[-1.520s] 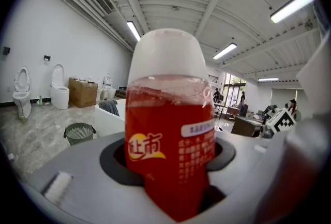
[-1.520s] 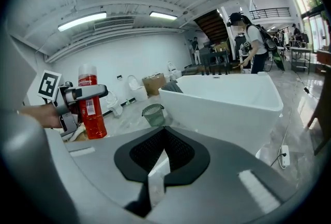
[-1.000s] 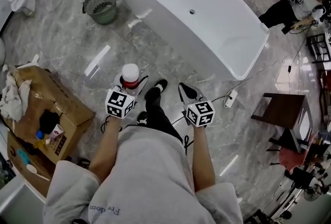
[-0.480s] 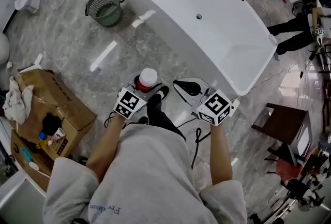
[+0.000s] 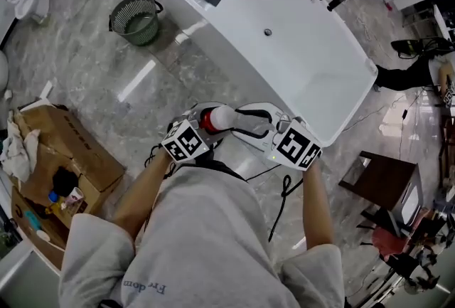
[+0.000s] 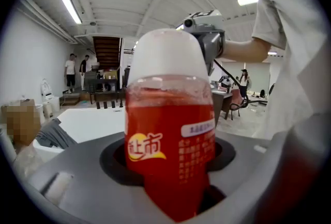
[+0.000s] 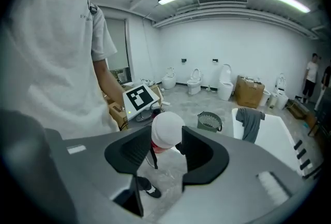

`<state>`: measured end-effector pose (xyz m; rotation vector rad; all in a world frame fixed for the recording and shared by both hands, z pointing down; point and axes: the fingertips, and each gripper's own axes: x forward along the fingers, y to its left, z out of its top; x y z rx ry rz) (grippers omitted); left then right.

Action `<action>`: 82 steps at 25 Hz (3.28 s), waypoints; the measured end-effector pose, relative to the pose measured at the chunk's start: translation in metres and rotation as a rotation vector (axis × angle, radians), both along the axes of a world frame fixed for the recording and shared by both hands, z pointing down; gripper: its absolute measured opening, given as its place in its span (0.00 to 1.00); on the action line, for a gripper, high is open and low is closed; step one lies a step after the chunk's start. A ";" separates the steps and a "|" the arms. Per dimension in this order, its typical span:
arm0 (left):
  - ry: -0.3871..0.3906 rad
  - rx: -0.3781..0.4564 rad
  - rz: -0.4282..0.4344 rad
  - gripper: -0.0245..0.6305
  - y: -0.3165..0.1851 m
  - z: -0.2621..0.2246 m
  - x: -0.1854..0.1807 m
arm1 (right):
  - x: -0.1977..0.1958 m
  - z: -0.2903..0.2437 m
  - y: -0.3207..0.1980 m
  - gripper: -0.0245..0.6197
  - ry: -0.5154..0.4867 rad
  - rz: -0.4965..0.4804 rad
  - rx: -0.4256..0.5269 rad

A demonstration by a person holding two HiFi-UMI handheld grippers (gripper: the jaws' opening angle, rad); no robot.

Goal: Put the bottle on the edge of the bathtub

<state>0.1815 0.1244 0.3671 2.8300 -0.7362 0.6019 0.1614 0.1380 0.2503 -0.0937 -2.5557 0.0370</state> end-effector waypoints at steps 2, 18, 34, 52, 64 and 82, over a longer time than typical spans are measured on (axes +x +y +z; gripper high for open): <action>-0.003 0.002 0.041 0.53 -0.011 0.002 0.009 | 0.001 0.007 -0.011 0.40 0.026 -0.017 -0.001; -0.091 -0.040 0.318 0.53 -0.045 0.047 0.043 | -0.002 0.120 -0.045 0.50 0.435 -0.285 0.226; -0.008 -0.095 0.412 0.54 -0.062 0.200 0.019 | -0.032 0.276 -0.071 0.49 0.492 -0.247 0.090; 0.056 -0.281 0.199 0.55 -0.088 0.318 -0.056 | -0.008 0.429 -0.107 0.49 0.675 0.173 -0.115; 0.131 -0.356 -0.115 0.55 -0.132 0.315 -0.164 | 0.018 0.501 -0.182 0.49 0.813 0.631 -0.228; 0.207 -0.407 -0.389 0.55 -0.186 0.324 -0.254 | -0.026 0.570 -0.226 0.49 0.855 0.789 -0.290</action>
